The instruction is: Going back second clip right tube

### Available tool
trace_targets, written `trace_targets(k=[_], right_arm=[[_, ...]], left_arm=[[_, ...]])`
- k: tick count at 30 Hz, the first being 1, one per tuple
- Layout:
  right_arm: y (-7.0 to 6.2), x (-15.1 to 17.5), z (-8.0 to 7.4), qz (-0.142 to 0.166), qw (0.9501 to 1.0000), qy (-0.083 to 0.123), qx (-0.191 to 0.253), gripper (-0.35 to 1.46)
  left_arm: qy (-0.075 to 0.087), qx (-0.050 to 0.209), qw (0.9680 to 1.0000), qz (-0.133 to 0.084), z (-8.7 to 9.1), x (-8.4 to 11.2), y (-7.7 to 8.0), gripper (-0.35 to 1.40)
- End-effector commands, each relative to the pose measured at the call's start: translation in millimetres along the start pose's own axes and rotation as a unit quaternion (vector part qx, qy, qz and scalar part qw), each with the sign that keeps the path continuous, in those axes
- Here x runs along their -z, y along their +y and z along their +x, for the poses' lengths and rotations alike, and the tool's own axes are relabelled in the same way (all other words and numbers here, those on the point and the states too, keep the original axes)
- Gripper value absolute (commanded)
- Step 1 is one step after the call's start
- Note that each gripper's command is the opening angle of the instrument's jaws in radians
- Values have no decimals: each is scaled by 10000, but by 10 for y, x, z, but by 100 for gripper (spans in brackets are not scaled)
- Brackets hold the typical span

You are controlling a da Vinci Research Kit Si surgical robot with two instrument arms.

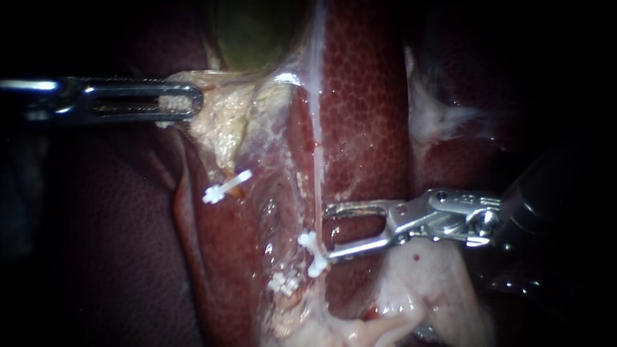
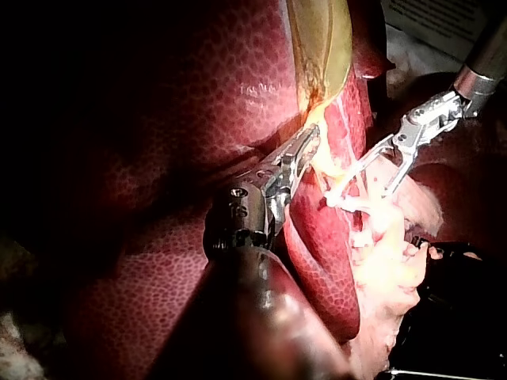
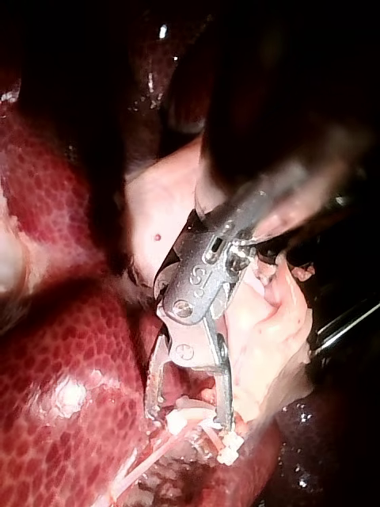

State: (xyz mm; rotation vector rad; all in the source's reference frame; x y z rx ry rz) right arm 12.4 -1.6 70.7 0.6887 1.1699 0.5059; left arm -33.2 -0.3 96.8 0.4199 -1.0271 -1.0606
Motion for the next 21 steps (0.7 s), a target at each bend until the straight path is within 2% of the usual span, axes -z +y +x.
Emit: trace_targets(k=[1, 8, 15, 21], right_arm=[[0, 2, 1, 2, 10000, -5, 32, 60], [-8, 24, 21, 48, 9994, 9, 347, 60], [-26, 53, 61, 125, 9972, 118, 722, 60], [-43, 71, 84, 249, 9955, 171, 897, 60]], left_arm=[[0, 0, 10000, 0, 0, 0, 0, -35], [0, -2, 10000, 1, 0, 1, 0, -35], [0, -2, 10000, 2, 0, 1, 0, -35], [0, -2, 10000, 1, 1, 1, 0, -35]])
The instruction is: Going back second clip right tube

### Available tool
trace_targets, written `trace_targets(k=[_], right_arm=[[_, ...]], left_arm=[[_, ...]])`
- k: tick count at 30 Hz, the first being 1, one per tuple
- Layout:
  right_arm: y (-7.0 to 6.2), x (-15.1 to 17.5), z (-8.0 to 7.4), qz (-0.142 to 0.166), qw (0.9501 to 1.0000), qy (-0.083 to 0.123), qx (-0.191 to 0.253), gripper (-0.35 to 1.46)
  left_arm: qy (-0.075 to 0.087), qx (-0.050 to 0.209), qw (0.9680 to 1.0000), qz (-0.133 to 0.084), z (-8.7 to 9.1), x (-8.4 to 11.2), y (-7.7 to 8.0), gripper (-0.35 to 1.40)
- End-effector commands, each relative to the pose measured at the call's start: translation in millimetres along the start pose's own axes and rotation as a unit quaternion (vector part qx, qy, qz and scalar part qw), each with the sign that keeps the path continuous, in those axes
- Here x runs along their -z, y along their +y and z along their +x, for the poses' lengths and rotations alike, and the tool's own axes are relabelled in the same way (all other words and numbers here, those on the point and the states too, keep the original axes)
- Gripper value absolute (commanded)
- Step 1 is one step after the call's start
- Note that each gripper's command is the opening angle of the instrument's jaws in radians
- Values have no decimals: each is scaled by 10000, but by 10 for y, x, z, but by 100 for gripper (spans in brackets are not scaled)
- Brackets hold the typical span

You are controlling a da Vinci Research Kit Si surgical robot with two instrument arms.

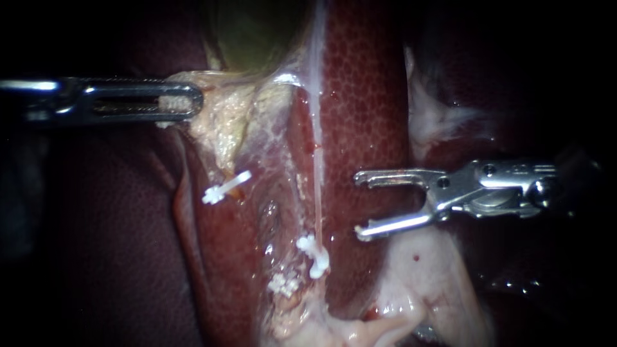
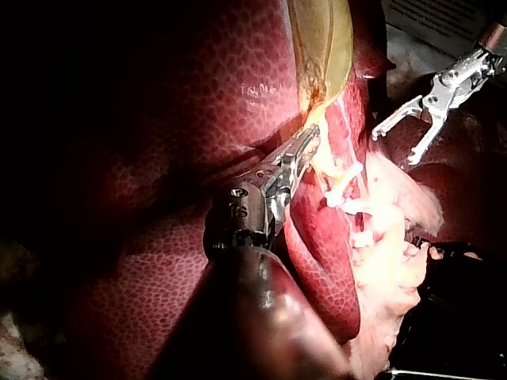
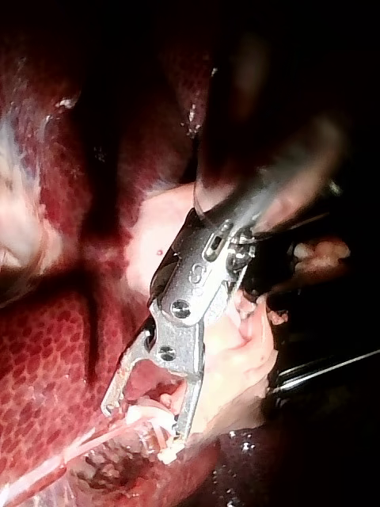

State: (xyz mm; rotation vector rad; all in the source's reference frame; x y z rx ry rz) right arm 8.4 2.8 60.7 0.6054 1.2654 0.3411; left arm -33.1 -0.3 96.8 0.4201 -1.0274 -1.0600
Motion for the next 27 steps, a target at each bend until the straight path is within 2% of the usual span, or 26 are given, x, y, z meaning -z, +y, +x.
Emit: trace_targets(k=[1, 6, 11, 16, 27], right_arm=[[-4, 1, 4, 41, 10000, 3, 11, 60], [-10, 7, 17, 77, 9998, 17, 162, 60], [-10, 10, 19, 83, 9998, 18, 153, 60], [-9, 10, 19, 84, 9998, 18, 153, 60], [-10, 11, 18, 87, 9998, 18, 156, 60]], left_arm=[[0, 0, 10000, -2, 0, 0, 0, -35], [-4, -4, 10000, -7, 2, -2, 0, -35], [-20, -23, 10000, -30, 9, -9, 1, -35], [-44, -63, 10000, -5, 25, -27, 1, -35], [90, -129, 9999, 42, 46, -62, 1, -35]])
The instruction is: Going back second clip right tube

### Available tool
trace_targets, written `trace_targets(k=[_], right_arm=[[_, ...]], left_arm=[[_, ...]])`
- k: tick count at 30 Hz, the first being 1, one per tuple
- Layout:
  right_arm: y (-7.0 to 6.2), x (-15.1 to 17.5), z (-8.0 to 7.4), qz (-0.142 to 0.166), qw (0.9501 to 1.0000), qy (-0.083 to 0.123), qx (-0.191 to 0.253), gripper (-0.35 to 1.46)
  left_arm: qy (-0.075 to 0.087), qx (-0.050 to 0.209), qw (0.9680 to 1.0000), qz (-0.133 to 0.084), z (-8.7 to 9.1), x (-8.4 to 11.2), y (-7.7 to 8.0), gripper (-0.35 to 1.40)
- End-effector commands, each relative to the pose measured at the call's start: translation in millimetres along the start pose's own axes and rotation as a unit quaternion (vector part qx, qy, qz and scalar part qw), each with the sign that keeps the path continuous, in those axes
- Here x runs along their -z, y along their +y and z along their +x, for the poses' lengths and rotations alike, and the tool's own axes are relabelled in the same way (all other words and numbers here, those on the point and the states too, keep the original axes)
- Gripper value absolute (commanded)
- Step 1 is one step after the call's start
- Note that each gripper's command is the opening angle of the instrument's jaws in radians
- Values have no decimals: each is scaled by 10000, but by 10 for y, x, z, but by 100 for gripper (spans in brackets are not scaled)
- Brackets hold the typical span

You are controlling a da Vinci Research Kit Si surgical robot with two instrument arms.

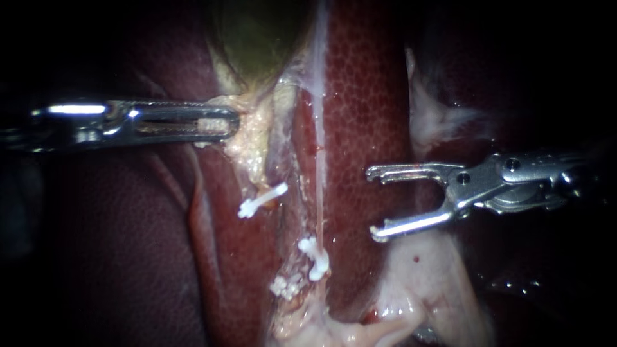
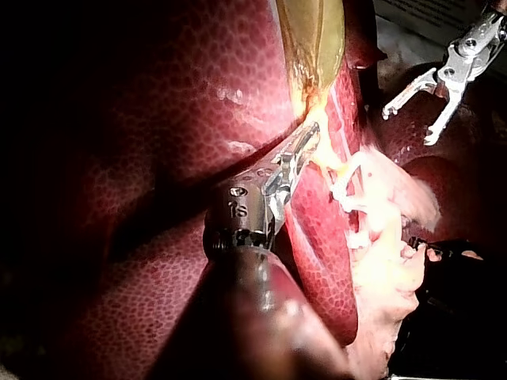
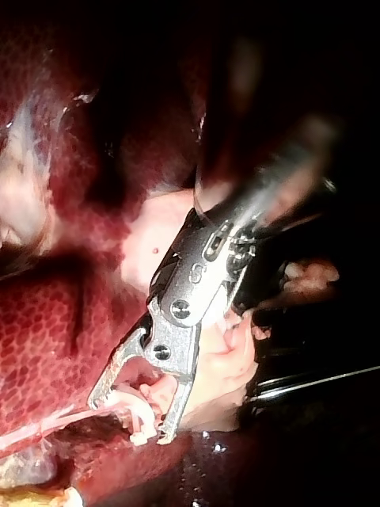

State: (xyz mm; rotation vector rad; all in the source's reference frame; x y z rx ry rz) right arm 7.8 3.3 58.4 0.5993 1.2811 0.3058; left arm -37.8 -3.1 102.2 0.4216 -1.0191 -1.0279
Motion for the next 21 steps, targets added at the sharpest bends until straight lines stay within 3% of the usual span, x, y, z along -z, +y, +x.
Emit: trace_targets(k=[1, 21], right_arm=[[0, 0, 0, 1, 10000, 0, 0, 60], [-1, 1, 2, 3, 9999, -5, 112, 60]], left_arm=[[12, 23, 10000, -8, 1, -2, 0, -35], [44, 10, 10000, 9, 5, -12, -2, -35]])
